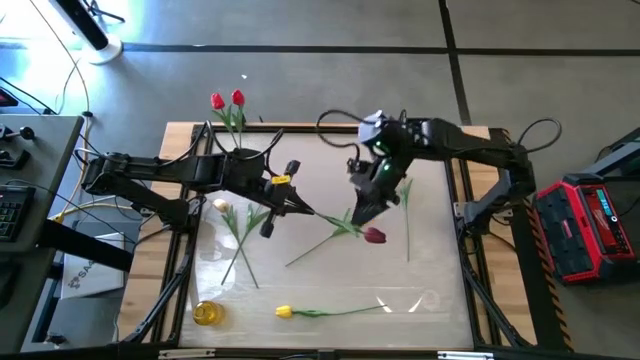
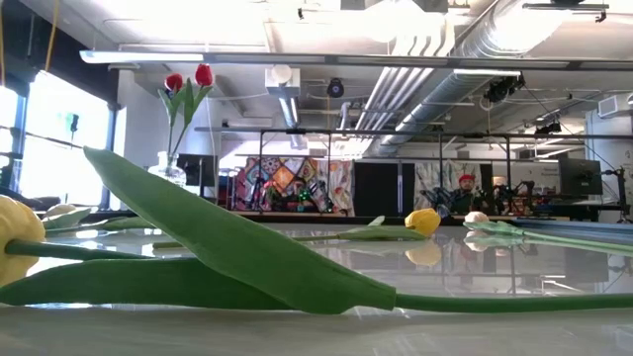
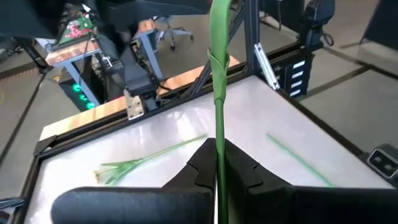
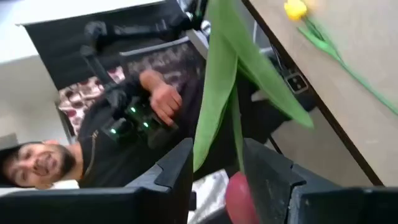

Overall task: Sort flowers into vase by color
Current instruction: Put the right dark red flower into the transparent vase

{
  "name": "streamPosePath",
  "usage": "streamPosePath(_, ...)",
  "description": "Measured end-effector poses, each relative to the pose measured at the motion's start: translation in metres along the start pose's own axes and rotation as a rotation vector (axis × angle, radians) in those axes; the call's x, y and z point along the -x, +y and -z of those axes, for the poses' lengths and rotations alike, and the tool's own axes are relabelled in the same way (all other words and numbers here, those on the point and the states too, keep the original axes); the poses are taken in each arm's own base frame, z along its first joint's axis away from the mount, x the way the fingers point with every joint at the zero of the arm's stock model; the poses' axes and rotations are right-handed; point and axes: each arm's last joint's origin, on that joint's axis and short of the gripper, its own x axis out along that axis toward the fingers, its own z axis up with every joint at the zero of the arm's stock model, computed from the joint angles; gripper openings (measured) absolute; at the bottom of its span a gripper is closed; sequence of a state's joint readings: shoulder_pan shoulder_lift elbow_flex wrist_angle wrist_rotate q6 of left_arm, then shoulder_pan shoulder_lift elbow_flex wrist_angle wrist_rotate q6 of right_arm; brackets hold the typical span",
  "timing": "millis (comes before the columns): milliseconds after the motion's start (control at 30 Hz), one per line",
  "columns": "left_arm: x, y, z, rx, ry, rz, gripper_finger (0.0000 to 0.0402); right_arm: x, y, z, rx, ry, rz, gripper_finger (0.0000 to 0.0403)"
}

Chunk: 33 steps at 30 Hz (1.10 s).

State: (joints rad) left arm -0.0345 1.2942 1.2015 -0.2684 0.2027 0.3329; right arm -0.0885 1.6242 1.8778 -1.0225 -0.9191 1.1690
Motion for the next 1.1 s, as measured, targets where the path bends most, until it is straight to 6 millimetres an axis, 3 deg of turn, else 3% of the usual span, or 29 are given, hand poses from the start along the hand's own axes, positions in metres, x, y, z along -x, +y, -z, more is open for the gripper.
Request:
streamPosePath(433, 0.000, 0.000, 0.000, -0.013, -0.002, -0.004, 0.0000, -0.020, -0.006, -0.005, -0.050, 0.014, 0.070, 0.0123)
streamPosePath(733, 0.000, 0.000, 0.000, -0.018, -0.001, -0.004, 0.0000, -0.020, -0.006, -0.004, -0.103, 0.033, 0.060, 0.0009)
streamPosePath(1100, 0.000, 0.000, 0.000, 0.014, -0.003, 0.002, 0.0013, -0.020, -0.005, -0.001, -0.224, 0.124, 0.031, 0.0004)
